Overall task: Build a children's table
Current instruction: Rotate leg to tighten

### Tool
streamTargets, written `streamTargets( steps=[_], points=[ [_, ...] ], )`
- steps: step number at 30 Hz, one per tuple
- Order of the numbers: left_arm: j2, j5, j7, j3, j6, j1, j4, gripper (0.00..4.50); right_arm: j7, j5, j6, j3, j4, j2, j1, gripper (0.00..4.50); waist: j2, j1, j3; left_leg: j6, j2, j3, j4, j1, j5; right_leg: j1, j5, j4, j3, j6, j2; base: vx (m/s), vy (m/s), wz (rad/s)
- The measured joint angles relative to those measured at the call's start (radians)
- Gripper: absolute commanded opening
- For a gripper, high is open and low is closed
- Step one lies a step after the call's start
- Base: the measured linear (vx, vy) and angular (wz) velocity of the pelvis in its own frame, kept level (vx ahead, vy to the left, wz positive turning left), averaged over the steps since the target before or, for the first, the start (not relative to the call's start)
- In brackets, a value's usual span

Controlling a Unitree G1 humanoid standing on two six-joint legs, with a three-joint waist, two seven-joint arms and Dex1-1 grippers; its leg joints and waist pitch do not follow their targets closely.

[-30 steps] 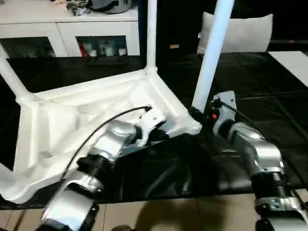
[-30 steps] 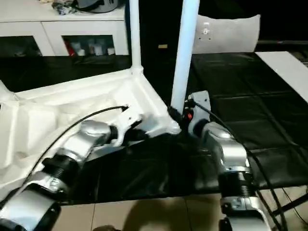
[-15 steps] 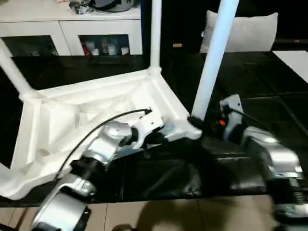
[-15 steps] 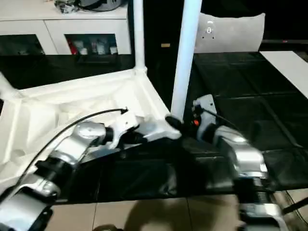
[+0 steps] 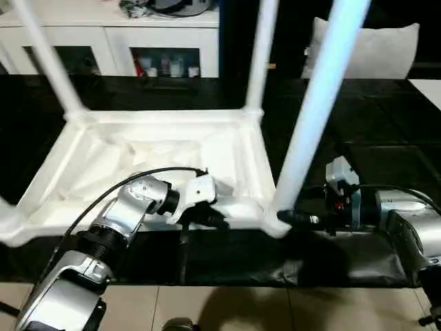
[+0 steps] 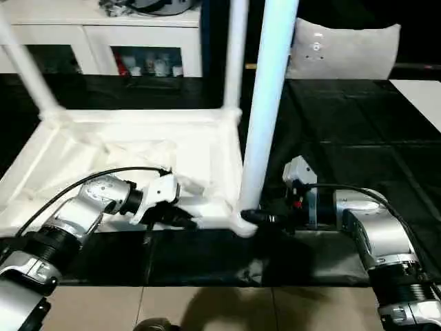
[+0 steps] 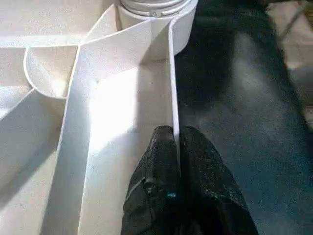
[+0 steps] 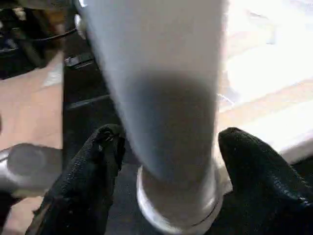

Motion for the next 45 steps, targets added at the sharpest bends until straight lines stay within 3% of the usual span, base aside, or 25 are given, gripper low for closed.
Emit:
streamTargets(
  steps=[3,12,16,21,23,27,28,31,35,36,37,41,45],
  points=[
    [0.010,-0.003,-0.040,-0.013,-0.022,0.000,-0.002,0.00,0.059,0.024,0.017,0.027,-0.021,-0.012,0.012,2.91,0.000,0.003,0.000,0.001,0.000,0.000,0.001,0.000,-0.001,0.000,0.000,0.000,0.000,0.000,0.000,0.000,0.000,0.00],
    [0.008,-0.003,-0.070,-0.024,-0.044,0.000,-0.002,0.00,0.098,0.033,0.035,0.038,-0.038,-0.029,0.023,2.28,0.000,0.001,0.000,0.001,0.000,0.000,0.002,0.000,-0.001,0.000,0.001,0.000,0.000,0.000,0.000,0.000,0.000,0.00],
    [0.005,-0.008,-0.072,-0.022,-0.038,0.000,-0.002,0.00,0.077,0.043,0.074,0.024,-0.066,-0.025,0.038,2.13,0.000,0.003,0.000,0.002,0.000,0.000,0.002,-0.001,-0.001,0.000,0.001,0.000,0.000,0.001,-0.001,0.000,0.000,0.00],
    [0.001,-0.016,-0.034,0.005,0.035,0.006,-0.014,0.00,-0.027,0.059,0.130,-0.007,-0.080,0.033,0.043,2.09,0.000,-0.007,0.000,-0.001,0.000,0.000,0.002,0.004,0.001,0.003,0.002,0.002,0.000,-0.001,0.000,0.000,0.000,0.00],
    [-0.012,-0.005,0.034,0.031,0.085,0.007,-0.012,0.00,-0.145,0.036,0.145,-0.035,-0.074,0.097,0.038,2.09,-0.001,-0.020,0.000,-0.008,0.000,0.000,0.001,0.009,-0.001,0.006,0.003,0.001,0.000,-0.001,0.000,0.000,0.000,0.00],
    [-0.101,0.027,0.237,0.069,0.210,-0.004,-0.001,0.00,-0.499,-0.047,0.213,-0.102,-0.019,0.240,-0.036,2.05,-0.001,-0.082,0.000,-0.009,0.001,0.000,0.001,0.013,-0.001,0.012,0.003,-0.006,-0.004,-0.001,-0.001,0.000,0.000,0.00],
    [-0.124,0.028,0.270,0.069,0.229,-0.004,-0.001,0.00,-0.551,-0.058,0.220,-0.112,-0.015,0.253,-0.041,2.05,-0.002,-0.090,0.000,-0.009,0.002,-0.001,0.000,0.014,-0.001,0.014,0.003,-0.009,-0.006,-0.001,-0.001,0.000,0.000,0.00],
    [-0.172,0.039,0.365,0.078,0.290,-0.012,-0.004,0.00,-0.693,-0.083,0.223,-0.140,0.002,0.315,-0.062,2.04,-0.001,-0.101,-0.001,-0.007,0.001,-0.001,-0.001,0.014,-0.002,0.016,0.004,-0.011,-0.006,0.000,-0.001,0.000,0.000,0.00],
    [-0.244,0.059,0.501,0.099,0.346,-0.024,0.000,0.00,-0.840,-0.127,0.161,-0.168,0.048,0.380,-0.089,2.04,-0.001,-0.094,-0.002,-0.007,0.001,-0.001,-0.003,0.013,-0.003,0.015,0.004,-0.011,-0.006,0.000,-0.001,0.000,0.000,0.00],
    [-0.248,0.060,0.507,0.099,0.349,-0.026,-0.001,0.00,-0.846,-0.131,0.139,-0.169,0.056,0.383,-0.089,2.56,0.000,-0.094,-0.002,-0.006,0.001,-0.001,-0.005,0.012,-0.003,0.015,0.004,-0.012,-0.006,0.000,-0.001,0.000,0.000,0.00],
    [-0.250,0.061,0.513,0.098,0.349,-0.026,-0.003,0.00,-0.849,-0.133,0.125,-0.170,0.060,0.385,-0.089,2.69,0.000,-0.093,-0.002,-0.006,0.001,-0.001,-0.005,0.011,-0.003,0.014,0.004,-0.013,-0.006,0.000,-0.001,0.000,0.000,0.00],
    [-0.242,0.067,0.503,0.086,0.331,-0.026,-0.008,0.00,-0.806,-0.131,0.108,-0.166,0.056,0.369,-0.077,2.96,0.000,-0.090,-0.002,0.000,0.001,-0.001,-0.006,0.010,-0.001,0.013,0.003,-0.012,-0.006,0.001,0.000,0.000,0.000,0.00],
    [-0.210,0.073,0.471,0.068,0.277,-0.022,-0.008,0.00,-0.720,-0.132,0.028,-0.142,0.061,0.329,-0.047,3.27,0.002,-0.088,-0.002,0.000,0.001,-0.001,-0.007,0.010,-0.001,0.012,0.003,-0.012,-0.006,0.001,0.000,0.000,0.000,0.00]
  ],
)
